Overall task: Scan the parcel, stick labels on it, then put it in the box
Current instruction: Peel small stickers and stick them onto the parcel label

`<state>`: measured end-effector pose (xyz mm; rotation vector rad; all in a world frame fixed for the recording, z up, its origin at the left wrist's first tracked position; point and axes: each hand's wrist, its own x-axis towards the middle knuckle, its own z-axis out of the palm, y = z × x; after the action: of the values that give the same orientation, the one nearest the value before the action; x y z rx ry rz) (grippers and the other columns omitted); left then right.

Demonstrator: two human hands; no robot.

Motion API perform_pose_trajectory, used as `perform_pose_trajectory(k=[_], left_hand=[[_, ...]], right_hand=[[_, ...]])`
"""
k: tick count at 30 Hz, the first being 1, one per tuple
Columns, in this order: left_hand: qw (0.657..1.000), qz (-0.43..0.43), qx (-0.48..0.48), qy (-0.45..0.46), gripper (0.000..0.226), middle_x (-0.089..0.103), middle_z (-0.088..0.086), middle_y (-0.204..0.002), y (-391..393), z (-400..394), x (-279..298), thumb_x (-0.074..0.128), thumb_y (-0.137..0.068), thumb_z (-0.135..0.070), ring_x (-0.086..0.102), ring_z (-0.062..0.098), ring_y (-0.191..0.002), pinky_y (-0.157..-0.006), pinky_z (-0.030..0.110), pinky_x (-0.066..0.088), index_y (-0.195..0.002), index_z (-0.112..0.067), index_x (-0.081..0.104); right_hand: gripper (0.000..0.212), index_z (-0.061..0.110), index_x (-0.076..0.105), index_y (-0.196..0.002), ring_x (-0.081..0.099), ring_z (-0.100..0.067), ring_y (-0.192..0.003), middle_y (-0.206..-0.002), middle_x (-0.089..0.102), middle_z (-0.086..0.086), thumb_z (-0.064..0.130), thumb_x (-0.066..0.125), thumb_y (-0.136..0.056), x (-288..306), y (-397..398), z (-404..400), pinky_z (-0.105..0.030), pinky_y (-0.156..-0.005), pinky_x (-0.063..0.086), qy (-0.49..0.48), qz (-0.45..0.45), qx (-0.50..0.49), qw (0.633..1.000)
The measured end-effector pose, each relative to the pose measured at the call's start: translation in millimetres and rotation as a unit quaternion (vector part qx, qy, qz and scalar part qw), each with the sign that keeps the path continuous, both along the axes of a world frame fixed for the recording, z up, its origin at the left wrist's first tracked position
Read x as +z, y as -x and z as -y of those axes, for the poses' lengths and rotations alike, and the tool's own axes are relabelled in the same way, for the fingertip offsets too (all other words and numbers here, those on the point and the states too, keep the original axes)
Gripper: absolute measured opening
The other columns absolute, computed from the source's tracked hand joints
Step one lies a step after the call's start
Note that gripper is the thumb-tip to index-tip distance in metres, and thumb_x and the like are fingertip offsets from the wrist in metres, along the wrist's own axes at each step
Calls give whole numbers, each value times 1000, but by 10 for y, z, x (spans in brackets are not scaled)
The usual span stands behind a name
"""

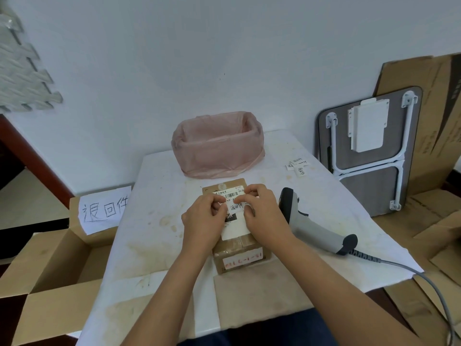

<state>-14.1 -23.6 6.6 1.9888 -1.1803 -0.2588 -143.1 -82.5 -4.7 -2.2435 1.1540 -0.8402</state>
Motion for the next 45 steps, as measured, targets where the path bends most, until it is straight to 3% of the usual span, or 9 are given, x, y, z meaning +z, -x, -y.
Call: perform_pose_trajectory(k=[4,6,11,15,19,23,28,39,45], left_hand=[[1000,-11,-7,15,15,58,-14,-80,-49,-32,-16,62,-91,-18,55,-1,-72,-67,14,43,-101,-21,72],[1000,-14,-9,14,15,59,-14,-82,-56,-40,-10,62,-91,-17,55,-2,-73,-63,11,38,-101,-21,72],[1000,-11,-14,9,14,59,-13,-82,-70,-36,-17,62,-91,-19,55,-2,-73,-65,14,40,-100,-22,72],[1000,-2,-22,6,13,60,-15,-83,-85,-45,-14,62,-92,-22,56,-3,-75,-82,33,51,-100,-25,71],[999,18,-38,12,12,59,-17,-85,-102,-77,-13,61,-93,-25,56,-6,-78,-91,43,50,-100,-28,70],[990,120,-71,-3,21,55,-21,-100,-123,-127,-20,54,-98,-26,58,1,-94,-102,34,33,-112,-30,69],[957,264,-109,-48,33,59,-12,-123,-191,-128,-14,50,-99,-22,55,14,-110,-100,39,23,-124,-34,68],[918,373,-136,1,29,68,-5,-105,-254,-241,-89,71,-85,-14,64,20,-91,-89,45,42,-110,-28,76],[903,388,-181,37,34,71,-5,-99,-257,-242,-64,83,-74,-8,68,19,-84,-79,40,48,-103,-24,79]], right_hand=[[34,21,69,-116,41,-19,-123,-131,48,-3,7,48,-94,5,-8,-7,-31,-94,46,25,-31,10,999],[37,25,66,-120,40,-20,-124,-132,47,-2,7,47,-94,15,-14,-6,-36,-95,47,31,-56,15,998],[48,32,62,-125,35,-22,-127,-137,43,0,4,43,-91,46,-6,5,-40,-99,43,37,-113,28,993],[51,35,61,-127,35,-23,-126,-138,43,0,3,43,-91,56,-6,-1,-42,-99,42,43,-125,33,991],[56,38,57,-130,33,-24,-127,-141,40,1,2,42,-90,50,1,6,-41,-99,42,47,-151,47,986],[38,22,60,-120,42,-21,-120,-134,43,0,3,45,-91,-11,-1,-23,-39,-96,45,25,-34,17,999],[23,13,51,-111,51,-20,-108,-126,44,0,3,47,-90,-39,-2,-31,-37,-86,50,27,24,-10,999],[25,13,51,-115,47,-16,-112,-125,46,1,6,45,-92,-52,-11,-31,-29,-90,45,19,26,-21,999],[26,14,51,-117,46,-16,-111,-125,46,1,6,45,-93,-54,-11,-33,-29,-92,43,21,26,-20,999]])
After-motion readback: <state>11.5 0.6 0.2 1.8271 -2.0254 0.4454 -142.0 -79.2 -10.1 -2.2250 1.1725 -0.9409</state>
